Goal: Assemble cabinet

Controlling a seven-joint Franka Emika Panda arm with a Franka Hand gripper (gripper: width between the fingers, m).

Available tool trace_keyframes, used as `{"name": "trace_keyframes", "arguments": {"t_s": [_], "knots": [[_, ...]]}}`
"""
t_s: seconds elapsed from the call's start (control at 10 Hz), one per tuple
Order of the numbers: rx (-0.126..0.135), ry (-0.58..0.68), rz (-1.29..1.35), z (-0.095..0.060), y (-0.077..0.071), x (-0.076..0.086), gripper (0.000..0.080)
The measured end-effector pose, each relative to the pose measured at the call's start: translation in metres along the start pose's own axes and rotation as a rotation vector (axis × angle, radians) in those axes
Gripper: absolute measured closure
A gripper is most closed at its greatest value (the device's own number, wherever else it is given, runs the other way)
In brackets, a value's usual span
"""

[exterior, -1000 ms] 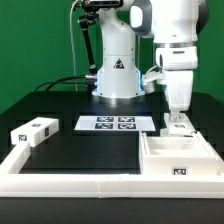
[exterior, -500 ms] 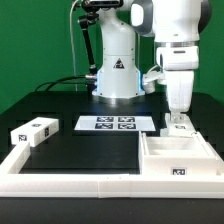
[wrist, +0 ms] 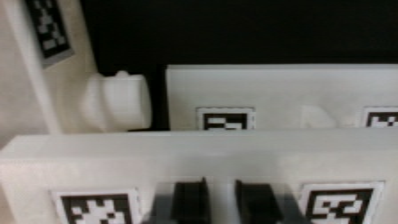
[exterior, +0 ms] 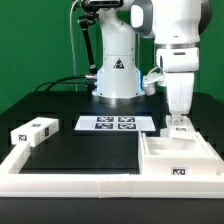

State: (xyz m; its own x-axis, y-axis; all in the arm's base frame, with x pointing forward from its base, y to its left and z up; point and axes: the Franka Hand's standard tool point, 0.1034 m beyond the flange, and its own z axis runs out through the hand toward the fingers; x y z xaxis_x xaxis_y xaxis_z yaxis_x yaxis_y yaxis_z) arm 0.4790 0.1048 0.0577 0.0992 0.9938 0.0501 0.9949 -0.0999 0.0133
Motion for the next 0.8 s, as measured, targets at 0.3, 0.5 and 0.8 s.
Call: {"name": "trace_keyframes", "arguments": {"t_s": [0.3,0.5,0.8], "knots": [[-0.018,0.015,0.015,0.002,0.024,0.003,0.0730],[-0.021,0.016,0.014,0.002,0.025,0.003,0.0729],[-0.021,0.016,0.014,0.002,0.025,0.003,0.0729]]}}
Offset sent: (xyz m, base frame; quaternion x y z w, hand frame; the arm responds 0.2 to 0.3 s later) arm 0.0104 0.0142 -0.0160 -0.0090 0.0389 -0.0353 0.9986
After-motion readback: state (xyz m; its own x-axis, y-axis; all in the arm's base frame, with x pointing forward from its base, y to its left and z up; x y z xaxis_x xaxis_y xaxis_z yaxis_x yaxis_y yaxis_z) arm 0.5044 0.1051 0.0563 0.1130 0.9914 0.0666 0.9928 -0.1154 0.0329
